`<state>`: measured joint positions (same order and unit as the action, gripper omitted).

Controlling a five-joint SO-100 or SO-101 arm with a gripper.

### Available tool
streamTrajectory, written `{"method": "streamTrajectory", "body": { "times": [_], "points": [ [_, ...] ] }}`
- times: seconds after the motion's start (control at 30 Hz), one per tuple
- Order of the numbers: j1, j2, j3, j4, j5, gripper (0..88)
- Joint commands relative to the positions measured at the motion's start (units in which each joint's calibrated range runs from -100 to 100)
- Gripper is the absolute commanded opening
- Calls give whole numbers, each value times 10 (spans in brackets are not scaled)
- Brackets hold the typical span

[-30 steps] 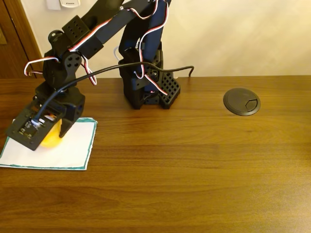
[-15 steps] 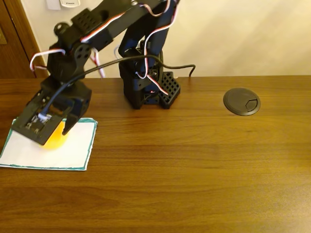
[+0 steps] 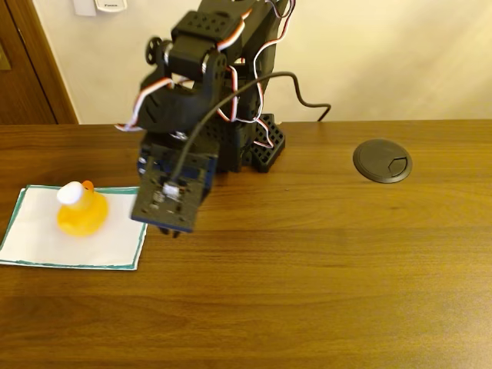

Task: Grab the yellow duck toy and put inside the green color rectangle box on the table

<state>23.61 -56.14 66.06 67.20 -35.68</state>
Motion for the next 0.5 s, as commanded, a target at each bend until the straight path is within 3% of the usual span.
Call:
{"method": "streamTrajectory", "body": {
  "times": [0.0,0.27,0.47],
  "points": [
    [-54,-53,64,-14,-7,2],
    [-201,-35,115,-10,-18,2],
    [-144,-269,256,66,-15,1]
  ]
}}
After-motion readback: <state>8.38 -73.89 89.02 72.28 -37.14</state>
